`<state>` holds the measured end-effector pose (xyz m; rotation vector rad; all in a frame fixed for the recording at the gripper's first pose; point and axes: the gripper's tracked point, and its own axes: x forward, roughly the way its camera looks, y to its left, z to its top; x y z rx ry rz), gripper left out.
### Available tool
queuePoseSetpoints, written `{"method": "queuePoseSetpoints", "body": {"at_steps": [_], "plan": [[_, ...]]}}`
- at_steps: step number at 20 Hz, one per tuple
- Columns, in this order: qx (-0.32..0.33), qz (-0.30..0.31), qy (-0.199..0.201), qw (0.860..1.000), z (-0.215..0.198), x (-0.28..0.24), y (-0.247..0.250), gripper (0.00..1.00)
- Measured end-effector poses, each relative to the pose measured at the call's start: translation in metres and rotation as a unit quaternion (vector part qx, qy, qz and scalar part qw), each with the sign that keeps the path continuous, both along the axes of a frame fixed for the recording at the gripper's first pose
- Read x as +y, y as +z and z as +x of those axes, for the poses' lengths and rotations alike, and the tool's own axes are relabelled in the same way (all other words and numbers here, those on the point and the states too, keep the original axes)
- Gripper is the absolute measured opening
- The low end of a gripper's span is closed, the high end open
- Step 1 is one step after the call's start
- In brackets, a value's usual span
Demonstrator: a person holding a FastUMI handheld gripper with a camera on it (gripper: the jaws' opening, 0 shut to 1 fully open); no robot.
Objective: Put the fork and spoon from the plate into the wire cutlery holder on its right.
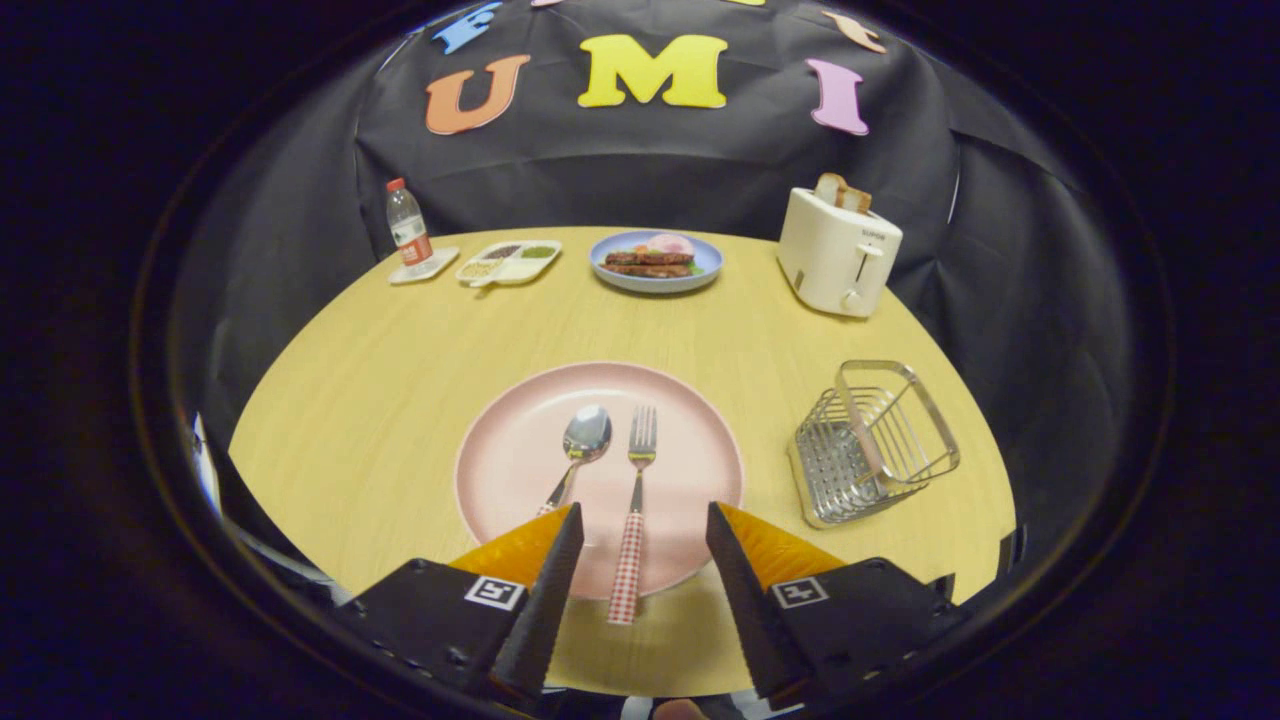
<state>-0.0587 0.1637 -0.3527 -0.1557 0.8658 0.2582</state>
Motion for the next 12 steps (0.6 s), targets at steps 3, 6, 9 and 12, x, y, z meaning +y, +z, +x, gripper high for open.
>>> {"method": "queuePoseSetpoints", "body": {"at_steps": [3,6,9,12], "plan": [[0.015,-0.011,0.018,1.000,0.000,0.009,-0.013,0.62],[0.035,-0.018,0.014,0.999,0.001,0.009,-0.025,0.48],[0.047,-0.030,-0.001,0.998,0.001,0.005,-0.034,0.35],[0.063,-0.036,-0.016,0.997,0.006,-0.001,-0.047,0.30]]}}
